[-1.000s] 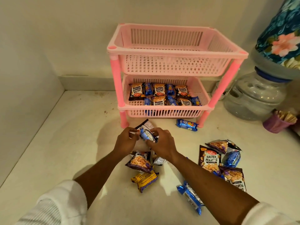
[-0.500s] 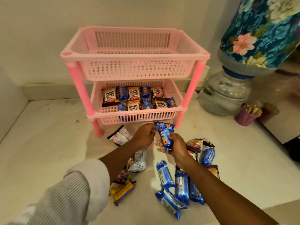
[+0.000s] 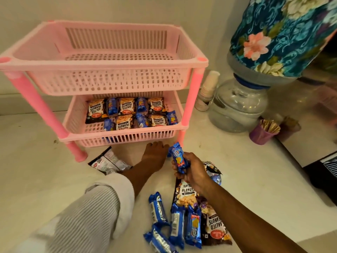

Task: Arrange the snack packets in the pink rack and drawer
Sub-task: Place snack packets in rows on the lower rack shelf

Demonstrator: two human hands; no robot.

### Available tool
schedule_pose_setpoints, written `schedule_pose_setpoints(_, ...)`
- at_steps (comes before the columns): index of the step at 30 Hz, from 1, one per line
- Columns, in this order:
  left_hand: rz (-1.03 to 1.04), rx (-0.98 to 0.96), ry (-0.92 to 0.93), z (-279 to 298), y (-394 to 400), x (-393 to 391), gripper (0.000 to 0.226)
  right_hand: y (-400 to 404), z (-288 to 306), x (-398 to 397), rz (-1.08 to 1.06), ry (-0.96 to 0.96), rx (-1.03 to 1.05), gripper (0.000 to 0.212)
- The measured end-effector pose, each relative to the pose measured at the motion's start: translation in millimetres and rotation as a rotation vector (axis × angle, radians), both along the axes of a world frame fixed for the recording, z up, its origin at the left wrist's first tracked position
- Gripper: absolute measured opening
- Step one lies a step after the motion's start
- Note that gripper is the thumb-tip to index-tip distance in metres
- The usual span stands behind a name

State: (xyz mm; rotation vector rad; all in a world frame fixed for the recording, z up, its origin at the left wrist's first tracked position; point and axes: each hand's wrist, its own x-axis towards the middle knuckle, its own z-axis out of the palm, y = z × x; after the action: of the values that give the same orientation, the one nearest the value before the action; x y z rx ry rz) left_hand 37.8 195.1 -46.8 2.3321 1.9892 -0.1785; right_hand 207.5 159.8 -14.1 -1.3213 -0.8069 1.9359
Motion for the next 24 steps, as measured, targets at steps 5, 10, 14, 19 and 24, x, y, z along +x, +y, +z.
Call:
schedule_pose_setpoints(5,0.039,-0.043,-0.136,3,-10,-5,0.054,3,4,1,0.052,-0.034,0.054,0.032)
schedule_pose_setpoints(10,0.173,-0.029,-0.565,33,-37,-27,0.052,5,12,-15,0.054,-0.072,0.262,0.026)
schedule_pose_setpoints(14,0.285,0.122,-0.856,63,-73,-70,0.062,6,26,-49,0.025,-0.057,0.405,0.017)
schedule_pose_setpoints(19,0.435,0.336,-1.069,101,-93,-124,0.055,7,53,-113,0.044,-0.089,0.498,0.021)
schedule_pose_setpoints(24,0.540,0.515,-1.030,127,-77,-177,0.046,17,85,-184,0.087,-0.118,0.528,0.027)
